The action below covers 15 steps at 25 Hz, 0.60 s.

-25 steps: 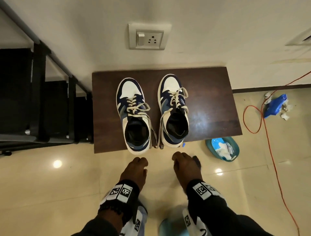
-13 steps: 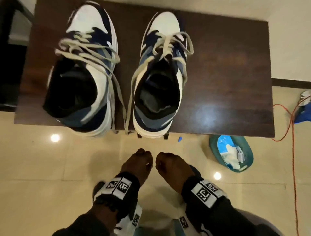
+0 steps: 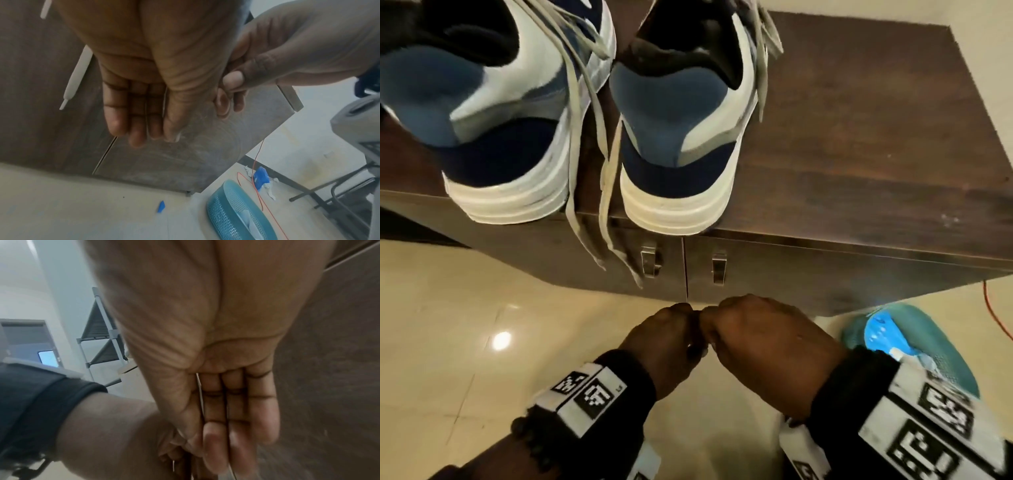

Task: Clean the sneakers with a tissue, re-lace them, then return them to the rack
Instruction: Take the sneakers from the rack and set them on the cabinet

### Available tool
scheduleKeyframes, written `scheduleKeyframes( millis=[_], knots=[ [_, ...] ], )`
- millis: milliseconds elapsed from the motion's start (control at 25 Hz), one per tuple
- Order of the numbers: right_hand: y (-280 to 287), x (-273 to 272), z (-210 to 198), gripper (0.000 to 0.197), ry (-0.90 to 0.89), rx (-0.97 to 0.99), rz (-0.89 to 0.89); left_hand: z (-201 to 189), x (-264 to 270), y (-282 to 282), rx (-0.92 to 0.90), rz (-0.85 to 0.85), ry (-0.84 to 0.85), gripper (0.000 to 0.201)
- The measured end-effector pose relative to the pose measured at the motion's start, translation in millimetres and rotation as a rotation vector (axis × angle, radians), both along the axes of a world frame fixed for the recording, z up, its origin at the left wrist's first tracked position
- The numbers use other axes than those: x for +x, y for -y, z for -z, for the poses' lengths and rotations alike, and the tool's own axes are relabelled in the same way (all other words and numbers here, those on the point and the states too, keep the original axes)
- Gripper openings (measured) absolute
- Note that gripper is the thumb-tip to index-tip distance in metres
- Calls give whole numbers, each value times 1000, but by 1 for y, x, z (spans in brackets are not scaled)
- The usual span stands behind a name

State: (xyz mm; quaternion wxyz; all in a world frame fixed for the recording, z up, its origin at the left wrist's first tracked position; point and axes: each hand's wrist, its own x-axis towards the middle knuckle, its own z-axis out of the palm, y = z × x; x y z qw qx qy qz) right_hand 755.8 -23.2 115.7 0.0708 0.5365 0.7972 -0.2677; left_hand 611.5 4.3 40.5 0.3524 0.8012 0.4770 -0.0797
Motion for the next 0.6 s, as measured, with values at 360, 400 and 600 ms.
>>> scheduleKeyframes(
  millis=[360, 400, 600],
  knots=[
    [2, -7, -13, 20, 90, 75, 13, -50, -14, 13, 276, 84, 36, 9],
    [4, -8, -13, 21, 108, 71, 11, -57, -14, 15, 304, 110, 40, 11],
    [6, 0, -27, 23, 145, 187, 68, -76, -7, 10, 454, 138, 83, 16]
  ],
)
